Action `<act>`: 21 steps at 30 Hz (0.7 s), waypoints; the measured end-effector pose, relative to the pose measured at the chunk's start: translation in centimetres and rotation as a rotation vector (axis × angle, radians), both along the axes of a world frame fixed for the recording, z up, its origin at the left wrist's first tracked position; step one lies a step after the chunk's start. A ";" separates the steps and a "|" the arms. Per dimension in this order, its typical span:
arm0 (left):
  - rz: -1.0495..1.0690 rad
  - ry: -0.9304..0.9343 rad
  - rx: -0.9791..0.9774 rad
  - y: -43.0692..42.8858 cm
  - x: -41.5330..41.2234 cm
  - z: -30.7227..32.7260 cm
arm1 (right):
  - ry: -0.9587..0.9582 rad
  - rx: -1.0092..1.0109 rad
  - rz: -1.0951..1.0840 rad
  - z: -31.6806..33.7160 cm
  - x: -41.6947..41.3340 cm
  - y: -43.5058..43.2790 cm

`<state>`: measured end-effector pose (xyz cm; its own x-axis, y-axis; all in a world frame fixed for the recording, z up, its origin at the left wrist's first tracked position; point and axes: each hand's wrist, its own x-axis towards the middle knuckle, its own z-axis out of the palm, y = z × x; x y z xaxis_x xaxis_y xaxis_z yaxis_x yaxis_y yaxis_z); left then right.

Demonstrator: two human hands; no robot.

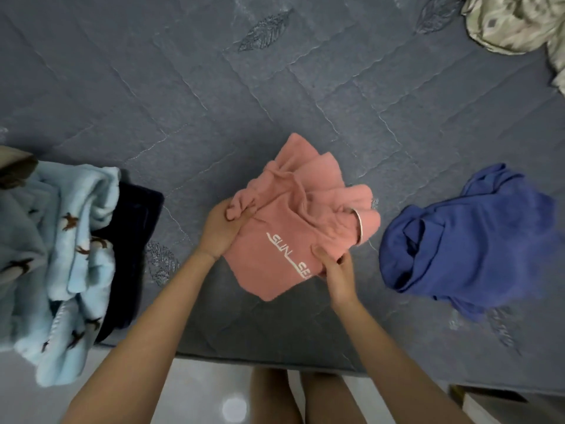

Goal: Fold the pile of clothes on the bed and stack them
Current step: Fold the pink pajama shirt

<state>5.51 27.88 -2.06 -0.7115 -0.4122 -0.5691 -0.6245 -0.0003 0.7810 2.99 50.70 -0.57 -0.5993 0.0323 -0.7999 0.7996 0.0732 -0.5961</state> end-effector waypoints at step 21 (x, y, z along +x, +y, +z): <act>0.538 -0.201 0.091 3.5 8.3 -1.2 | 0.256 0.287 0.515 -4.4 -3.9 0.1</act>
<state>13.83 31.38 -3.23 -0.2901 -0.6288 -0.7214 -0.6540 -0.4201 0.6292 -0.87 50.79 -4.99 -0.7660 -0.1189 -0.6317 0.4544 0.5950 -0.6630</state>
